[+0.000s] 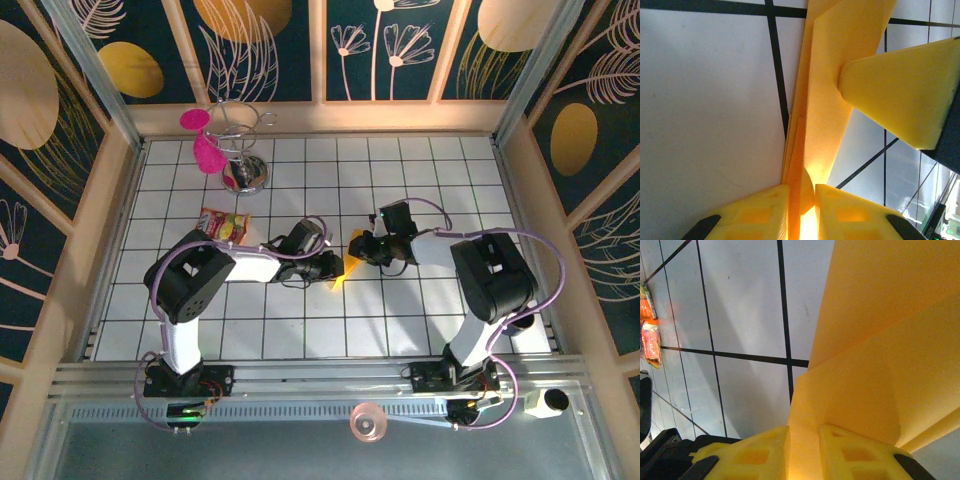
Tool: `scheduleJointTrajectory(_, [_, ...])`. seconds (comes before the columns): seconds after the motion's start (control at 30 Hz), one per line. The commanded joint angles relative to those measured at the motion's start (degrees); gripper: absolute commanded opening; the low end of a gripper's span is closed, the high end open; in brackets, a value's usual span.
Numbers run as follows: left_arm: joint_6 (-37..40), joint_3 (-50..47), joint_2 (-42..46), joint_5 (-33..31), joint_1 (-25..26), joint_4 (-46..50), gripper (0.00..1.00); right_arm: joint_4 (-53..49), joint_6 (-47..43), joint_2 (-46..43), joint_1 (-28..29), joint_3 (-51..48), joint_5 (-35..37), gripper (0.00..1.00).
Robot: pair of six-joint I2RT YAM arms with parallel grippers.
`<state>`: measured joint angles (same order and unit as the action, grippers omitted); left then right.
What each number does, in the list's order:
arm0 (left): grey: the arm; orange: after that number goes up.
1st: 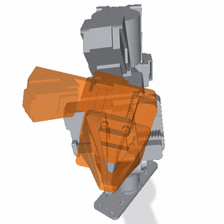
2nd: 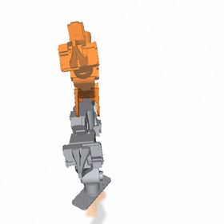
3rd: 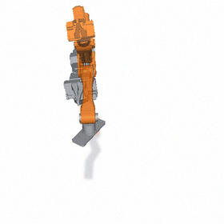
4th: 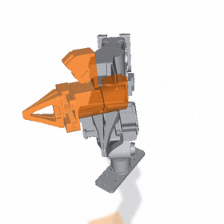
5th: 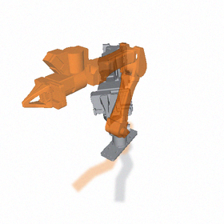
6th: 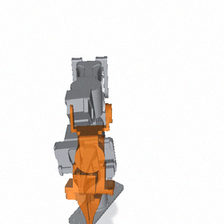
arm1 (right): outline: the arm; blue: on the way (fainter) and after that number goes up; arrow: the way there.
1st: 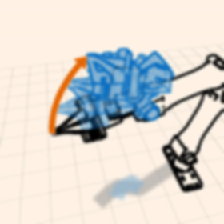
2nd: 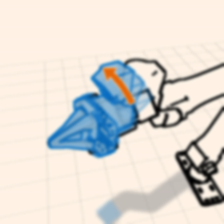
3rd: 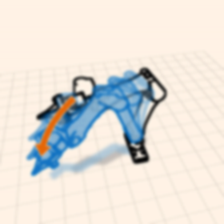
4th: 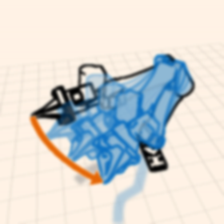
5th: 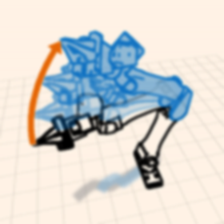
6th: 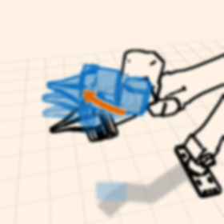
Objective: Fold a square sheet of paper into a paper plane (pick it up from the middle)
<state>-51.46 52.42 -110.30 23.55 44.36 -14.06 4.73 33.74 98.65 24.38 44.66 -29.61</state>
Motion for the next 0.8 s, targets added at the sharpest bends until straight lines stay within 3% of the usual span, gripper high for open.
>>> scheduleJointTrajectory(0.0, [1.70, -2.07, -9.82, -5.70, 1.13, 3.87, 0.20, -1.26, -1.22, 1.20, 0.32, 1.37, 0.96, 0.23])
scheduleJointTrajectory(0.77, [1.87, -2.30, -7.61, -6.35, 1.12, 4.85, 0.19, -3.80, -2.23, 4.23, 0.36, 1.78, 2.63, 0.23])
